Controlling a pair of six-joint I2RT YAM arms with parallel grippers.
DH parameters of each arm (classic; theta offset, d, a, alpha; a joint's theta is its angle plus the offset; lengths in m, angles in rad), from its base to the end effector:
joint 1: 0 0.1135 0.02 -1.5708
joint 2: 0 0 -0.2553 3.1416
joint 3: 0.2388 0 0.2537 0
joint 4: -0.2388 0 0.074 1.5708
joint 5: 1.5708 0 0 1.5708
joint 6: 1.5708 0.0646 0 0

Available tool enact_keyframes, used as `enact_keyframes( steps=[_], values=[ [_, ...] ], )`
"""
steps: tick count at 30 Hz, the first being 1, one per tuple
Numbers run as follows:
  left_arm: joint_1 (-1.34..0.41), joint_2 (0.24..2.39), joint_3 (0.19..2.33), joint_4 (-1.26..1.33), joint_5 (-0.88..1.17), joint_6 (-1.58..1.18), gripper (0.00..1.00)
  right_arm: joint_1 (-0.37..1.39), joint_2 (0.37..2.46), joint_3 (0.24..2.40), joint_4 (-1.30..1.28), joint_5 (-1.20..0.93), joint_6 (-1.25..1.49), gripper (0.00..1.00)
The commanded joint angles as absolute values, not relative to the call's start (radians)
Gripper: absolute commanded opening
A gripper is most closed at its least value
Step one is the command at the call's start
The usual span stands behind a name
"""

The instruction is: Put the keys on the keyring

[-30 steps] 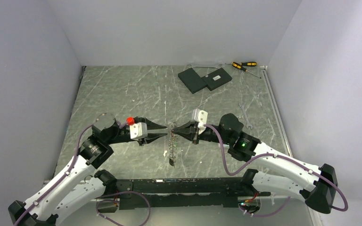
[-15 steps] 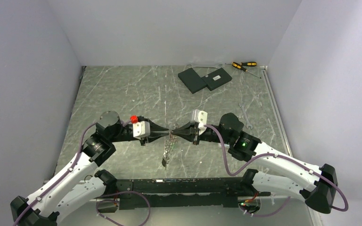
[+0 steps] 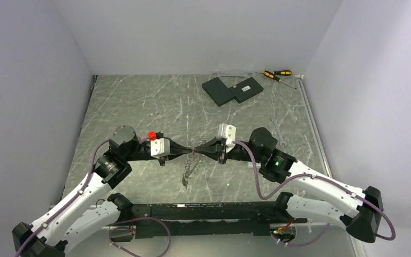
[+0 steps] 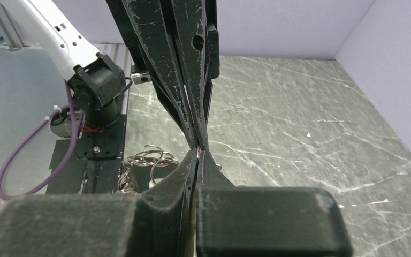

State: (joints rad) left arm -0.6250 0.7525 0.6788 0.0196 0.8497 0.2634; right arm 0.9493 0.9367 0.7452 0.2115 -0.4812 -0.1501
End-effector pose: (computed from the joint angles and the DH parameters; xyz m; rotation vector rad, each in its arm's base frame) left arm 0.1341 -0.1566 0.3234 1.2719 1.1194 -0.9584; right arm 0.1232 0.2234 0.3338 -1.1723 1.1500 0.9924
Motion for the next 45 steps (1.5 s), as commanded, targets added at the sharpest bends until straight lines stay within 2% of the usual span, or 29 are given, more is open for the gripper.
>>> enact_keyframes(
  steps=[1,26,31,33,37,45],
  values=[
    [-0.620,0.755,0.685,0.064,0.897,0.247,0.00,0.948,0.936,0.800,0.360,-0.493,-0.125,0.00],
    [-0.620,0.739,0.688,0.047,0.889,0.261,0.00,0.948,0.955,0.840,0.390,-0.460,-0.152,0.00],
    [-0.620,0.726,0.682,0.051,0.873,0.262,0.23,0.948,0.953,0.823,0.383,-0.465,-0.141,0.00],
    [-0.621,0.723,0.677,0.060,0.874,0.258,0.28,0.948,0.955,0.825,0.366,-0.474,-0.140,0.00],
    [-0.620,0.723,0.677,0.063,0.876,0.256,0.31,0.948,0.965,0.827,0.356,-0.490,-0.134,0.00],
    [-0.621,0.724,0.676,0.068,0.884,0.253,0.28,0.948,0.992,0.839,0.338,-0.525,-0.124,0.00]
  ],
)
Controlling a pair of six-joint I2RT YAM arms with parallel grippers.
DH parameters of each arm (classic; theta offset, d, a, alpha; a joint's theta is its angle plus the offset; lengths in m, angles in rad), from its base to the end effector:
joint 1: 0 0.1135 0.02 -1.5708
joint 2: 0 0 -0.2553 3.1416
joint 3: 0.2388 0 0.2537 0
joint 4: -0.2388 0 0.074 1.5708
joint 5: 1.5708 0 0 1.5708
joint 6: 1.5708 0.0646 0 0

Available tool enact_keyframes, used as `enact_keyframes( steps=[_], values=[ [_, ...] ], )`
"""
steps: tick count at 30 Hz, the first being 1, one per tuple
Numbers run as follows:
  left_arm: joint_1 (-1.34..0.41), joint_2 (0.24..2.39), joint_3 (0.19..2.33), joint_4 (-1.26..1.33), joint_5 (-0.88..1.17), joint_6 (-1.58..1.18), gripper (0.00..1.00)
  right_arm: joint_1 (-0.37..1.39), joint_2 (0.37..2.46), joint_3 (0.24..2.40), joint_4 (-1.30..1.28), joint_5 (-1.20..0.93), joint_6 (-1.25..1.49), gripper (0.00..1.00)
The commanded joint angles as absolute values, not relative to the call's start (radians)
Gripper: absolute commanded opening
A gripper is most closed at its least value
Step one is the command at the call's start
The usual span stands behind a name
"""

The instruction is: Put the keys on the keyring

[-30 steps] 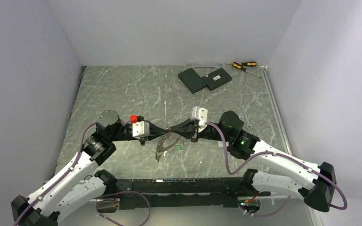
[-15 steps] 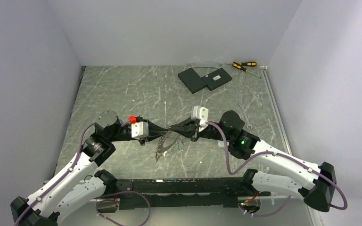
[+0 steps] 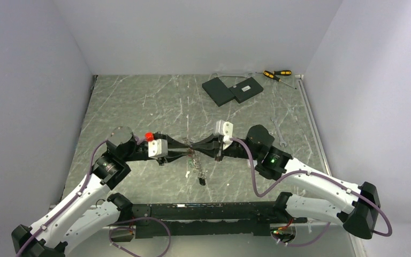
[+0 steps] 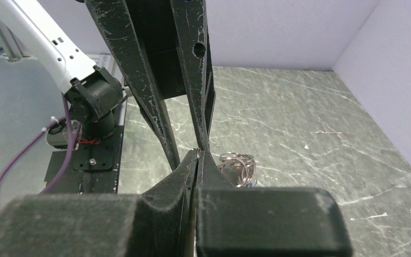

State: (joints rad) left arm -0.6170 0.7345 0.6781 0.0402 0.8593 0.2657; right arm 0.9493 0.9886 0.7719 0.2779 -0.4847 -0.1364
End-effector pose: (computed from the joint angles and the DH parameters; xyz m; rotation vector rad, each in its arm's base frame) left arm 0.1317 -0.1534 0.3287 1.2667 1.0797 -0.9454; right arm 0.1293 0.2323 0.3404 -1.1508 1.1180 1.0046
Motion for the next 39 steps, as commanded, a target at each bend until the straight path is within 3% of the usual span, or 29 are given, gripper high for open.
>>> enact_keyframes(
  steps=[1,4,9,17,18,20,22,27,32,39],
  values=[
    [-0.620,0.725,0.678,0.065,0.887,0.254,0.27,0.948,0.993,0.837,0.344,-0.526,-0.120,0.00],
    [-0.621,0.730,0.681,0.061,0.893,0.257,0.22,0.947,0.998,0.833,0.363,-0.533,-0.109,0.00],
    [-0.620,0.734,0.688,0.045,0.895,0.266,0.00,0.948,1.000,0.836,0.375,-0.539,-0.103,0.00],
    [-0.621,0.741,0.703,0.002,0.845,0.293,0.00,0.948,0.999,0.845,0.301,-0.535,-0.113,0.00],
    [-0.620,0.747,0.710,-0.034,0.836,0.302,0.00,0.948,0.998,0.845,0.275,-0.527,-0.118,0.02],
    [-0.621,0.770,0.728,-0.086,0.816,0.326,0.00,0.948,0.998,0.853,0.216,-0.516,-0.132,0.19],
    [-0.620,0.791,0.753,-0.140,0.798,0.355,0.00,0.947,1.005,0.882,0.126,-0.505,-0.153,0.29],
    [-0.620,0.801,0.754,-0.145,0.789,0.356,0.00,0.948,1.017,0.950,-0.095,-0.439,-0.212,0.43],
    [-0.620,0.814,0.759,-0.144,0.799,0.354,0.00,0.949,1.070,1.045,-0.271,-0.431,-0.278,0.43],
    [-0.620,0.816,0.758,-0.143,0.798,0.352,0.00,0.950,1.142,1.094,-0.308,-0.447,-0.304,0.37]
  ],
)
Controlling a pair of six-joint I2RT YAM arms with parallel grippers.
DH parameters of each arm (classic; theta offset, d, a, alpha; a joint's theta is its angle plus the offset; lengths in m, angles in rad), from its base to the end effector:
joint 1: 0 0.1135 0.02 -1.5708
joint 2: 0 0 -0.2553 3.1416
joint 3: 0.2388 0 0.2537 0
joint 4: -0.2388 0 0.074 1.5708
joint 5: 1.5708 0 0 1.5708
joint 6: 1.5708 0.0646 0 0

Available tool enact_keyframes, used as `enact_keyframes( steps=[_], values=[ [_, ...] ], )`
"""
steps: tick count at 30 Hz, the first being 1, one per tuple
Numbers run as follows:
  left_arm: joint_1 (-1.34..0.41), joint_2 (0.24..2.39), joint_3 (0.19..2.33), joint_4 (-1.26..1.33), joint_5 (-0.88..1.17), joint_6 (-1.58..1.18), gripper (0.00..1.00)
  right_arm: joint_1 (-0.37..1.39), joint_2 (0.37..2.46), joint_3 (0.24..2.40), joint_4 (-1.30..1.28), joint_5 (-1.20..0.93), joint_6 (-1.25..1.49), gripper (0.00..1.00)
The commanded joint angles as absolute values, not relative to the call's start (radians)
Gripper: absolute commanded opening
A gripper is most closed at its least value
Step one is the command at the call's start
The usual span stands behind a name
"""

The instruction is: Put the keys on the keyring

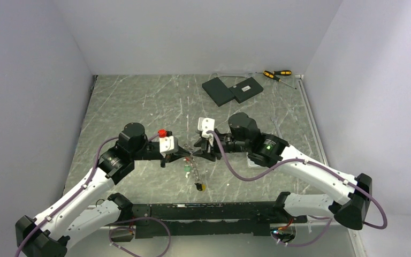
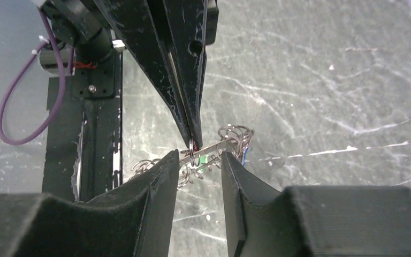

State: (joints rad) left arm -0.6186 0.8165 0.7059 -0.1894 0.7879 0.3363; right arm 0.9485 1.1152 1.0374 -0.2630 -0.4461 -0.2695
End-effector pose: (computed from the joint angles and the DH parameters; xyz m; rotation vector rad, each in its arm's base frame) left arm 0.1454 -0.1597 0.2967 1.3157 1.3437 -0.9265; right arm 0.1422 0.2460 0.3392 -1.3729 1.4219 0.8765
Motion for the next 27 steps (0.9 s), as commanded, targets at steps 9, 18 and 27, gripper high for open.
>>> enact_keyframes(
  steps=[9,18,27],
  values=[
    [-0.620,0.823,0.758,-0.144,0.804,0.349,0.00,0.951,1.198,1.117,-0.302,-0.476,-0.313,0.23],
    [-0.620,0.814,0.754,-0.133,0.790,0.341,0.00,0.953,1.164,1.073,-0.260,-0.459,-0.316,0.00],
    [-0.620,0.748,0.711,-0.064,0.759,0.312,0.42,0.951,0.997,0.923,-0.022,-0.397,-0.274,0.00]
  ],
)
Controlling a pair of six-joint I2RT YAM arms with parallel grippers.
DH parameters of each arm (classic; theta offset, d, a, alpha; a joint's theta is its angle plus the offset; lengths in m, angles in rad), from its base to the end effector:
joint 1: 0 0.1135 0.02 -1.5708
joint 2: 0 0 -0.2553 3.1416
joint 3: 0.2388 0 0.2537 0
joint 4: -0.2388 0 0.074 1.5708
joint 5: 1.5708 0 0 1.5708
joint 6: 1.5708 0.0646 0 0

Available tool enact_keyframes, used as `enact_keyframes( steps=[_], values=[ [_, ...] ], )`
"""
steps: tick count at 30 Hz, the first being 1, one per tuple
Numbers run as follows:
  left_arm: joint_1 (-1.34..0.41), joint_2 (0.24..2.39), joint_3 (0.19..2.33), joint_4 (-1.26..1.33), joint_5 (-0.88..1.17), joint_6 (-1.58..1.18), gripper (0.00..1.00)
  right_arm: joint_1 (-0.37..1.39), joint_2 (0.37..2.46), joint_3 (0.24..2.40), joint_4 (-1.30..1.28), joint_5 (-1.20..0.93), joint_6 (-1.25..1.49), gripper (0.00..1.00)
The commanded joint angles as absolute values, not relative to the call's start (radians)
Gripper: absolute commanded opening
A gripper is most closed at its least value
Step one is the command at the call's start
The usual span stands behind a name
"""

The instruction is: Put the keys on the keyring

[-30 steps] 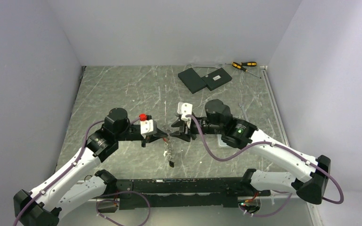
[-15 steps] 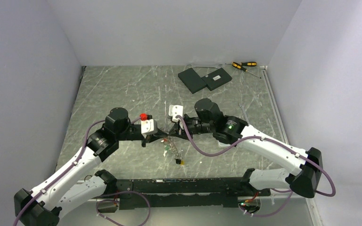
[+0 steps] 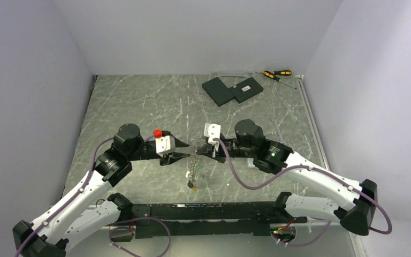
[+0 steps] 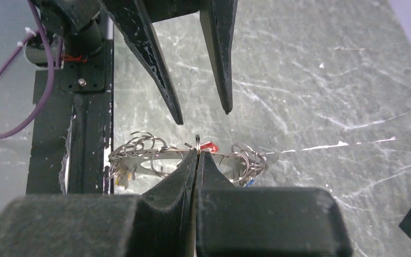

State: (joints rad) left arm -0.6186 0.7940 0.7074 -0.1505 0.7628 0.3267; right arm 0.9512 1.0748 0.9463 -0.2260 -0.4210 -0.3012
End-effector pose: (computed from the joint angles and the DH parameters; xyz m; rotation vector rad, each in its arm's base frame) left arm 0.1445 -0.1576 0.3057 1.2845 1.3025 -0.8919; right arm 0.1384 0.2395 0.3198 -1.3868 1.4192 0.8337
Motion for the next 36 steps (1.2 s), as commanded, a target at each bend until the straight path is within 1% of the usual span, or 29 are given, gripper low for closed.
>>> enact_keyframes(
  steps=[1,4,10,14,21,29,32,36],
  values=[
    [-0.620,0.746,0.709,-0.059,0.759,0.310,0.43,0.951,0.985,0.915,-0.008,-0.393,-0.271,0.00],
    [-0.619,0.755,0.713,-0.063,0.763,0.311,0.44,0.951,0.961,0.899,0.027,-0.391,-0.260,0.00],
    [-0.620,0.780,0.722,-0.063,0.798,0.306,0.42,0.951,0.950,0.903,0.037,-0.421,-0.252,0.00],
    [-0.620,0.792,0.719,-0.055,0.819,0.296,0.44,0.951,0.941,0.896,0.062,-0.424,-0.246,0.00],
    [-0.620,0.843,0.726,-0.039,0.948,0.269,0.46,0.951,0.950,0.905,0.072,-0.431,-0.247,0.00],
    [-0.620,0.853,0.706,0.018,0.934,0.228,0.47,0.951,0.944,0.904,0.088,-0.434,-0.243,0.00],
    [-0.620,0.862,0.703,0.038,0.936,0.207,0.46,0.951,0.946,0.902,0.097,-0.435,-0.240,0.00],
    [-0.620,0.879,0.714,0.032,0.945,0.205,0.40,0.951,0.948,0.899,0.114,-0.438,-0.232,0.00]
  ],
)
